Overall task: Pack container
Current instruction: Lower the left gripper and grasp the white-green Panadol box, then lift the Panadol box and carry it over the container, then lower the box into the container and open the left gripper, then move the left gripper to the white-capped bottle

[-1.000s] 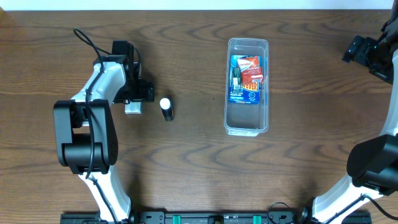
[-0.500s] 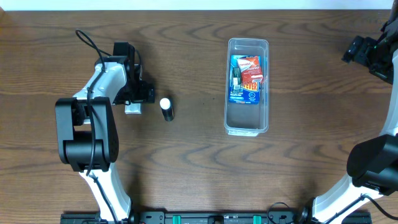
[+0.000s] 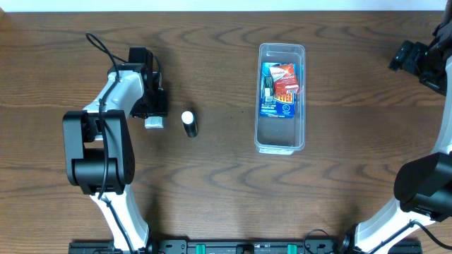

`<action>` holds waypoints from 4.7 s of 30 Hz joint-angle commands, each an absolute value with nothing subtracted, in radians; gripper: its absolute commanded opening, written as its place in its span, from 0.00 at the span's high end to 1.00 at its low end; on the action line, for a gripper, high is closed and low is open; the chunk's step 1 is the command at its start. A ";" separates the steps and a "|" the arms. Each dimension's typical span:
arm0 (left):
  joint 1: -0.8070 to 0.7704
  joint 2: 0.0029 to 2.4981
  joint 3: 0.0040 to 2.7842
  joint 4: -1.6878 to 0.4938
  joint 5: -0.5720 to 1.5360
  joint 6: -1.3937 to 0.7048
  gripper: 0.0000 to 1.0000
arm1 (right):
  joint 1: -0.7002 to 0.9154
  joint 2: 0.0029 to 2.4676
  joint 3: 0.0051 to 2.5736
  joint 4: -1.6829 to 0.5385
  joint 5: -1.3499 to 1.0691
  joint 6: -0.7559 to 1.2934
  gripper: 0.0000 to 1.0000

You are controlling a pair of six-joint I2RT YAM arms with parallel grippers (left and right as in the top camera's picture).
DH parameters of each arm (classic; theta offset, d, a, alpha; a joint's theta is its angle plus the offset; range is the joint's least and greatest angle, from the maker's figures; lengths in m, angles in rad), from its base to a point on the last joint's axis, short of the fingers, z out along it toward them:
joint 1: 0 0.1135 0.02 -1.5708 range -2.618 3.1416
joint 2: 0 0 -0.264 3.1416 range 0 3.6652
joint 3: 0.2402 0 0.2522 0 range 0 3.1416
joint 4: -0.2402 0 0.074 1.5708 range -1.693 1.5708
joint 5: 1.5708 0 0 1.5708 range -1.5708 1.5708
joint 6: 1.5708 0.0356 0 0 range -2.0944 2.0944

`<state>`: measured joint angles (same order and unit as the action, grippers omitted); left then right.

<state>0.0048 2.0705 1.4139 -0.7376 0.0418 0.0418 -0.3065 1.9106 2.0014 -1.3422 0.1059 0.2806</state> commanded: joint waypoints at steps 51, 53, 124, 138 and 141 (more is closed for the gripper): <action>-0.860 1.681 1.505 -0.551 -0.076 -0.565 0.48 | -0.308 1.912 2.000 -1.343 0.112 0.276 0.01; -0.864 1.739 1.505 -0.539 -0.076 -0.582 0.48 | -0.308 1.912 2.000 -1.343 0.112 0.276 0.01; -0.901 1.790 1.627 -0.666 -0.088 -0.506 0.31 | -0.308 1.912 2.000 -1.343 0.112 0.276 0.01; -0.490 1.622 1.634 -1.094 -0.045 -0.375 0.20 | -0.308 1.912 2.000 -1.343 0.112 0.276 0.01; -0.433 1.673 1.634 -1.120 -0.044 -0.389 0.20 | -0.308 1.912 2.000 -1.343 0.112 0.276 0.01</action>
<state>-0.4755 1.6203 1.6402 -1.1030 -0.0696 -0.4179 -0.3065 1.9106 2.0018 -1.3426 0.1059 0.2806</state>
